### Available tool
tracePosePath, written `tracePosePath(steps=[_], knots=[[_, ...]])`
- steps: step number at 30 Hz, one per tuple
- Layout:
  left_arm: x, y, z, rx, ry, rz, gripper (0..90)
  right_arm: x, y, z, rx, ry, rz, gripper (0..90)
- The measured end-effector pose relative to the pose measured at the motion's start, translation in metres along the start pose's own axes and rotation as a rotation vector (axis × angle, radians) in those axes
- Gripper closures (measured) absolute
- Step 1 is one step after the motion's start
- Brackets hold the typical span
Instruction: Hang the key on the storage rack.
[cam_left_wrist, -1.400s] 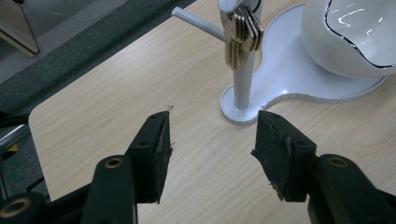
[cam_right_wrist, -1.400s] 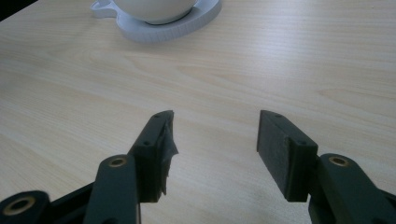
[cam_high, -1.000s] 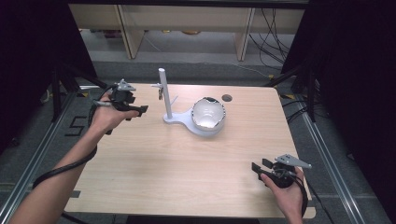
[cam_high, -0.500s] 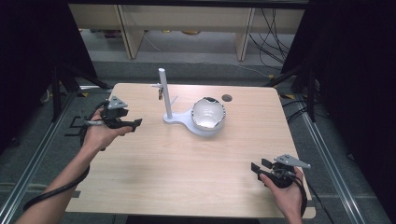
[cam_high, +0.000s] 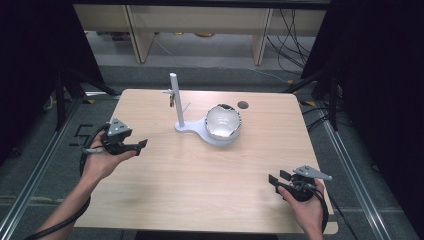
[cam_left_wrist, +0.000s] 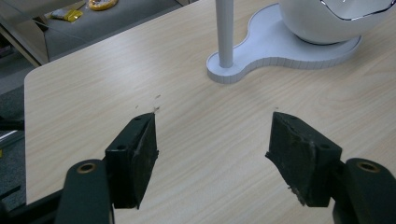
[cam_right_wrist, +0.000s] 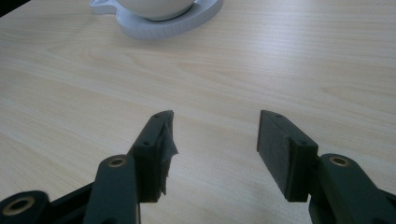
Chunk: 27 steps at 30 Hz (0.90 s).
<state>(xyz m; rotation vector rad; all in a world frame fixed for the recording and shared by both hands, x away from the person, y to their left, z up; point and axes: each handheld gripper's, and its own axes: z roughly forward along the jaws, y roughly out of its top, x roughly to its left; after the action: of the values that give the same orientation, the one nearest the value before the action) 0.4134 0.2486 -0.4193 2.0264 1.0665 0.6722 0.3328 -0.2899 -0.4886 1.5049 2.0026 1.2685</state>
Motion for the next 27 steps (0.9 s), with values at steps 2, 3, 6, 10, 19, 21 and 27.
tracePosePath(steps=[2,3,6,10,19,21,27], knots=[[-0.002,-0.007,-0.001,-0.011,0.008,-0.018,31.8,0.000,0.000,0.000,0.000,0.000,0.000,46.6],[-0.001,-0.010,-0.003,0.007,0.010,0.009,31.8,0.000,0.000,0.000,0.001,0.000,-0.002,46.6],[-0.004,-0.022,-0.005,-0.018,0.022,-0.020,31.8,0.000,0.000,0.000,0.002,0.001,-0.002,46.5],[-0.007,-0.042,-0.007,-0.028,0.035,-0.044,31.8,0.000,0.000,0.000,0.000,-0.001,-0.001,46.5],[-0.015,-0.088,-0.007,-0.067,0.057,-0.140,31.7,0.001,0.000,0.000,0.013,-0.014,-0.015,46.4],[-0.017,-0.100,-0.007,-0.078,0.070,-0.159,31.7,0.001,0.001,-0.001,0.026,-0.021,-0.016,46.4],[-0.023,-0.126,-0.007,-0.148,0.091,-0.184,31.8,0.001,0.000,0.001,0.027,-0.036,-0.023,46.4]])
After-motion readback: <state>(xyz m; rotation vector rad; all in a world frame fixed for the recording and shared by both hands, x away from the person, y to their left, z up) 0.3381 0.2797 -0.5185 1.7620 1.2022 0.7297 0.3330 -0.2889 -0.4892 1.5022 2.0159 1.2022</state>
